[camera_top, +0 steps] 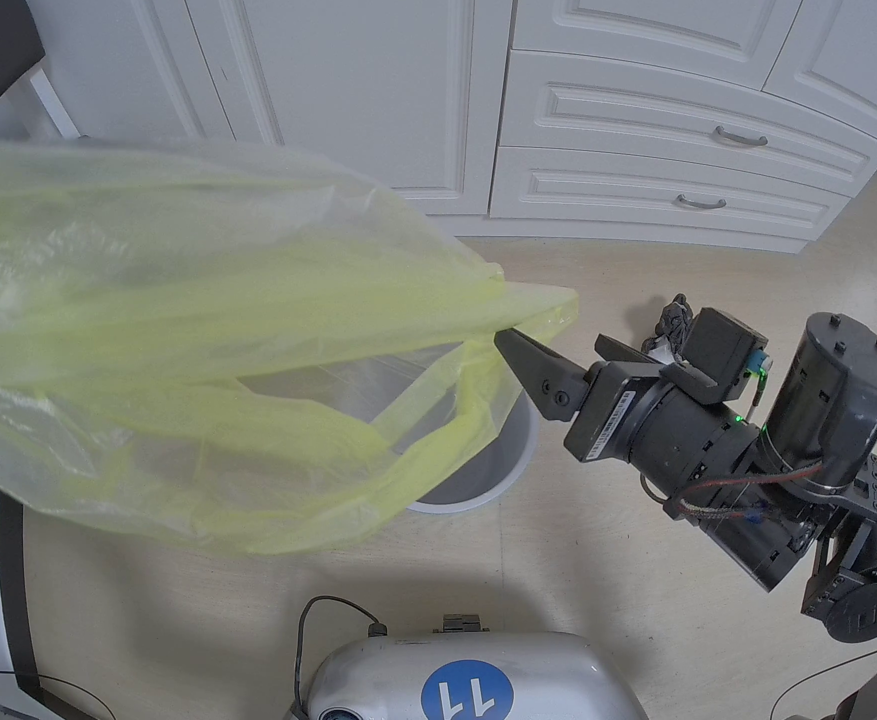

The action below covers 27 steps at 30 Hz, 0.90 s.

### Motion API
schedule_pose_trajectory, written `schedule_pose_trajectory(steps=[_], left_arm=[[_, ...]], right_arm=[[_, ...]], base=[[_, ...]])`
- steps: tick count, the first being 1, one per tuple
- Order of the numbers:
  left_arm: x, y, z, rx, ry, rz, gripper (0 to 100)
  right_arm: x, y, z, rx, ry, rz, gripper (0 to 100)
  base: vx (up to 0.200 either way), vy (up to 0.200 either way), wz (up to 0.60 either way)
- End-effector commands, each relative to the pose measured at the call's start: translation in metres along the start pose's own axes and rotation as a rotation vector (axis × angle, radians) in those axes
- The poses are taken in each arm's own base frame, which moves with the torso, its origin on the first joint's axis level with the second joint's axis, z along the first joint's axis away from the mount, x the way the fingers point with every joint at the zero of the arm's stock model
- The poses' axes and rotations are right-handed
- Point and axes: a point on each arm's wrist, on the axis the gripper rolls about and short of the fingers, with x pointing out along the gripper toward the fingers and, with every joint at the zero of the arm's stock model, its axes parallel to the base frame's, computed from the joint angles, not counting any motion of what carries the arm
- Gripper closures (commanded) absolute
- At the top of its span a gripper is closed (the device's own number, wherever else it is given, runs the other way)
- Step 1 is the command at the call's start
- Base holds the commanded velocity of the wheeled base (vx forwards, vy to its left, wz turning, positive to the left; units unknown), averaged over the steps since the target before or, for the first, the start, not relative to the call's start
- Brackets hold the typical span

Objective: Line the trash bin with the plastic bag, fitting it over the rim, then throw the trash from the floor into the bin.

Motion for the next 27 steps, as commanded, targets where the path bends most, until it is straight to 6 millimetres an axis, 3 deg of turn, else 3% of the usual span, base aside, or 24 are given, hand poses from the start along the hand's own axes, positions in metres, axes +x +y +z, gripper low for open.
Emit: schedule_pose_trajectory(steps=[1,13,20,24,27], left_arm=[[0.0,0.0,-0.001,-0.01,-0.005,-0.003,100],[-0.005,-0.005,0.006,-0.163,-0.117,-0.146,100],[-0.011,-0.006,0.006,-0.164,-0.128,-0.197,100],[-0.013,-0.007,0.004,-0.165,-0.121,-0.234,100],[-0.014,-0.007,0.003,-0.168,-0.119,-0.237,100]], right_arm=[[0.003,0.0,-0.004,0.004,0.011,-0.002,0],[-0.001,0.002,0.003,0.068,0.014,0.068,0],[-0.024,0.001,0.024,0.094,0.01,0.159,0],[-0.048,-0.002,0.037,0.1,0.113,0.231,0],[-0.055,-0.004,0.039,0.091,0.172,0.236,0]], base=[[0.0,0.0,0.0],[0.0,0.0,0.0],[0.0,0.0,0.0],[0.0,0.0,0.0],[0.0,0.0,0.0]])
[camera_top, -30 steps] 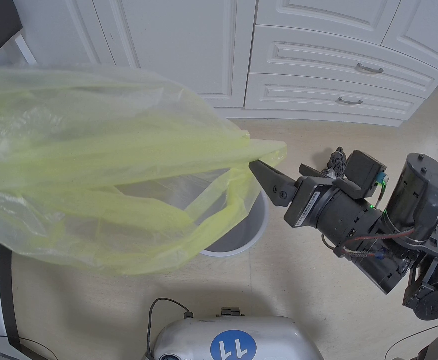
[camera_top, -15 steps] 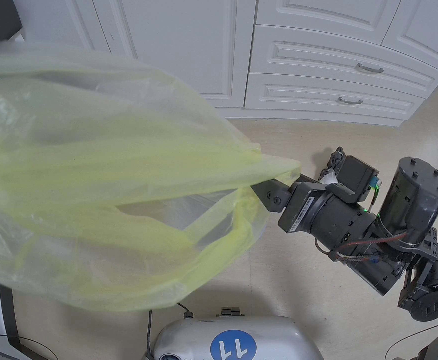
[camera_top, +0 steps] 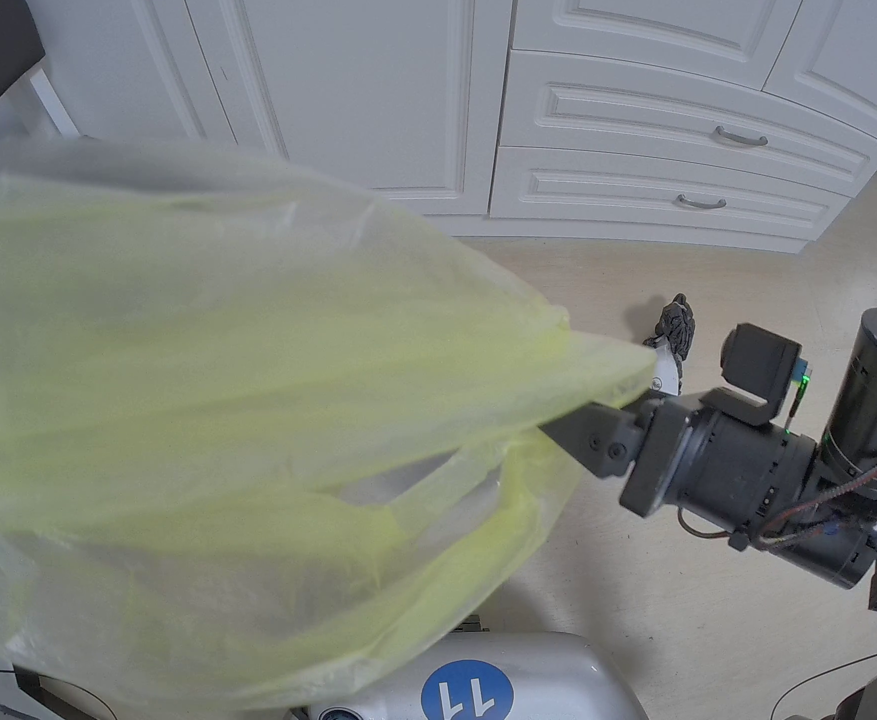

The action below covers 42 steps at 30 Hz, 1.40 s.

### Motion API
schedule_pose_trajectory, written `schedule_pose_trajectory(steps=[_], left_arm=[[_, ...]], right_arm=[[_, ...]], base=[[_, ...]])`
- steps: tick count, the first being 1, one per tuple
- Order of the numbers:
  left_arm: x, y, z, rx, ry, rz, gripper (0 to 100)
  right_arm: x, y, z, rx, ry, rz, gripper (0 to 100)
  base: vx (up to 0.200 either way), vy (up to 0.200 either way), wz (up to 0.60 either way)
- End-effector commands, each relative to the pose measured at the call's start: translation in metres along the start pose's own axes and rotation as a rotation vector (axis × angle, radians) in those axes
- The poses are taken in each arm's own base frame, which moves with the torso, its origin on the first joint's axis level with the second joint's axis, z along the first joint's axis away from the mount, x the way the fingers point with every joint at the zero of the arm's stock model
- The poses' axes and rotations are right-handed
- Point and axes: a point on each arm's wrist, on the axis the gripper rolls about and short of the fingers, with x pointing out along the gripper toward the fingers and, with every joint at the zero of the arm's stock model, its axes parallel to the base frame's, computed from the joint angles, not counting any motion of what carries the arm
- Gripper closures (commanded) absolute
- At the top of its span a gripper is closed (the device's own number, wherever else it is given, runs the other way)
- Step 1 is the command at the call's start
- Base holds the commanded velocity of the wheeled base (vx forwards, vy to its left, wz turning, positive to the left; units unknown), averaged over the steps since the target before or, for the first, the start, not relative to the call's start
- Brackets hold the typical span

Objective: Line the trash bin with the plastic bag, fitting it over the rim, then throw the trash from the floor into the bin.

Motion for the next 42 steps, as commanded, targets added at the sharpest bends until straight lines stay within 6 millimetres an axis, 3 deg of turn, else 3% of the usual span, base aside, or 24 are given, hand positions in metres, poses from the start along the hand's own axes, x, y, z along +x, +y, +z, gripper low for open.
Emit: schedule_pose_trajectory(steps=[1,15,22,32,42], left_arm=[[-0.003,-0.001,-0.001,-0.006,0.003,-0.016,100],[-0.003,-0.001,-0.001,-0.003,-0.001,-0.017,100],[-0.003,-0.001,0.0,-0.001,-0.009,-0.018,100],[-0.003,-0.001,-0.001,-0.001,-0.01,-0.018,100],[0.001,0.001,-0.011,-0.013,0.028,-0.017,100]], right_arm=[[-0.028,0.003,0.019,0.018,0.003,0.05,0],[-0.025,-0.003,0.017,0.004,0.003,0.011,0],[-0.021,-0.016,0.013,-0.055,0.021,-0.047,0],[-0.033,-0.031,-0.014,-0.235,0.136,-0.076,0],[-0.046,-0.016,-0.031,-0.303,0.186,0.021,0]], base=[[0.0,0.0,0.0],[0.0,0.0,0.0],[0.0,0.0,0.0],[0.0,0.0,0.0],[0.0,0.0,0.0]])
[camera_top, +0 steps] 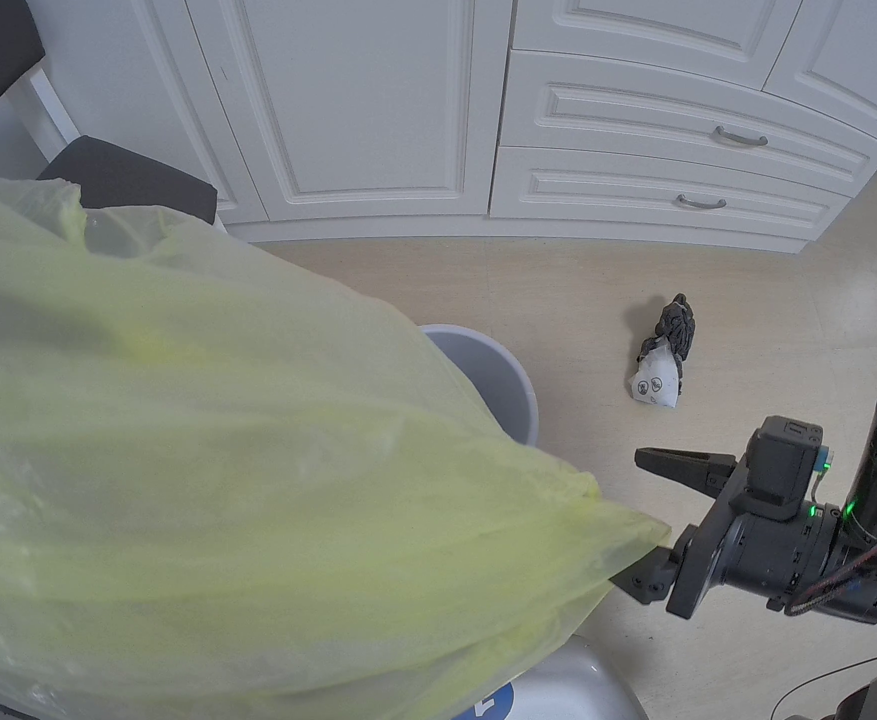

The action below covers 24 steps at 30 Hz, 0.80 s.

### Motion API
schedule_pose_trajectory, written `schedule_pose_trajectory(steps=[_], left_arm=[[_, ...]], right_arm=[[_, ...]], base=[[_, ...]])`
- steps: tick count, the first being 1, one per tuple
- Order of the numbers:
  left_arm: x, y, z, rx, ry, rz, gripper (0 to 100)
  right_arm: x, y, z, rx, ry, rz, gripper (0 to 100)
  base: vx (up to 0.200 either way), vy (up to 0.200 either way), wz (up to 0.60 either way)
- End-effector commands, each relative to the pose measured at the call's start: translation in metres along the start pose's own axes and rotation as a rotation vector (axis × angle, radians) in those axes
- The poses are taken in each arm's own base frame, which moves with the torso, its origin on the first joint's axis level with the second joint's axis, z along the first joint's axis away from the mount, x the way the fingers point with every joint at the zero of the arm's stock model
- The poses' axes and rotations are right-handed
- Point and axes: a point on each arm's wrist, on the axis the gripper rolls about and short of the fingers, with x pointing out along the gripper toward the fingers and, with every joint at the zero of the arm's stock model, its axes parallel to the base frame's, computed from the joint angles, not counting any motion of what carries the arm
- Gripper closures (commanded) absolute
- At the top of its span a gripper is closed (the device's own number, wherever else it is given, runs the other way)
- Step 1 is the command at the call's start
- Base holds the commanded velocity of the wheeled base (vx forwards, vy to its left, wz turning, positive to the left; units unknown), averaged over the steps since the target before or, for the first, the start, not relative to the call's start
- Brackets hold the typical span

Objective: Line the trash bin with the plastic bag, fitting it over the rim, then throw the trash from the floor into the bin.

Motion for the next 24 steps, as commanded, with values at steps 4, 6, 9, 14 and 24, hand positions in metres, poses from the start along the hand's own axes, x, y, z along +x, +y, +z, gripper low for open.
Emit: schedule_pose_trajectory(steps=[4,6,9,14,24], left_arm=[[0.003,0.001,-0.006,-0.01,0.025,-0.002,100],[0.003,0.001,-0.006,-0.01,0.023,-0.002,100],[0.004,0.001,-0.006,-0.013,0.026,-0.005,100],[0.005,0.002,-0.007,-0.02,0.031,-0.005,100],[0.005,0.002,-0.008,-0.021,0.031,-0.003,100]], right_arm=[[-0.007,0.015,-0.007,-0.027,0.017,0.068,0],[-0.006,0.017,-0.008,-0.03,0.022,0.078,0],[-0.005,0.019,-0.008,-0.029,0.013,0.084,0],[0.001,0.034,-0.017,-0.035,-0.019,0.131,0],[0.044,0.044,-0.039,-0.014,-0.109,-0.006,0]], base=[[0.0,0.0,0.0],[0.0,0.0,0.0],[0.0,0.0,0.0],[0.0,0.0,0.0],[0.0,0.0,0.0]])
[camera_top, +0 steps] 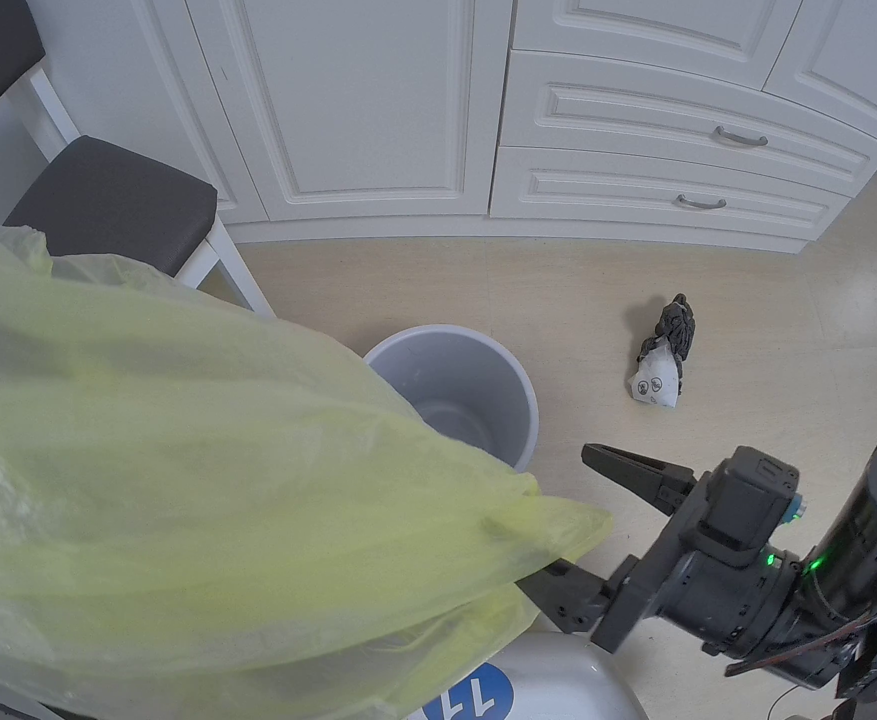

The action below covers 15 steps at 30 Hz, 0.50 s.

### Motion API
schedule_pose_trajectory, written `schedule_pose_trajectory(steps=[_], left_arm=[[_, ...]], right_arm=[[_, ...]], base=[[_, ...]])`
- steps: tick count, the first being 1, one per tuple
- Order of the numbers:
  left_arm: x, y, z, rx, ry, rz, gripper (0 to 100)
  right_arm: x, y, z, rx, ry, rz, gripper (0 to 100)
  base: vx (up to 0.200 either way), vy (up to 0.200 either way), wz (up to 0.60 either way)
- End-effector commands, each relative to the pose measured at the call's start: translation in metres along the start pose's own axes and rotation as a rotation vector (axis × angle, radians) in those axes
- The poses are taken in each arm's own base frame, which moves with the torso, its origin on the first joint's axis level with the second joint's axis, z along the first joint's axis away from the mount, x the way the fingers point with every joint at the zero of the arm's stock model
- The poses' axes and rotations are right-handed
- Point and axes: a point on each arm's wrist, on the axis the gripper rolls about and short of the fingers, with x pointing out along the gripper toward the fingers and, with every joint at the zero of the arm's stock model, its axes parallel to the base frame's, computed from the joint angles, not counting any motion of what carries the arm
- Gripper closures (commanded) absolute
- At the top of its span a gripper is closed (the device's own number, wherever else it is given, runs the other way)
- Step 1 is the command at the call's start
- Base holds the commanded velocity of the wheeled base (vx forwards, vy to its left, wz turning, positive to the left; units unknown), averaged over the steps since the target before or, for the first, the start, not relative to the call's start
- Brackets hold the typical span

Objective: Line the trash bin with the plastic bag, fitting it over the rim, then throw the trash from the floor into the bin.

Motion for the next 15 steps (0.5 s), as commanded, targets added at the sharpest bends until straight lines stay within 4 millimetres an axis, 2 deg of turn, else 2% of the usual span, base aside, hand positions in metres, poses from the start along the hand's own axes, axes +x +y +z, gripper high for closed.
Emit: schedule_pose_trajectory(steps=[1,15], left_arm=[[0.0011,0.0003,-0.001,-0.004,0.004,0.0,100],[0.0036,0.0009,-0.0046,-0.028,0.019,-0.005,100]], right_arm=[[0.0229,0.0039,-0.0335,-0.025,0.067,-0.042,0],[0.0182,-0.005,-0.0296,-0.043,0.032,-0.065,0]], base=[[0.0,0.0,0.0],[0.0,0.0,0.0]])
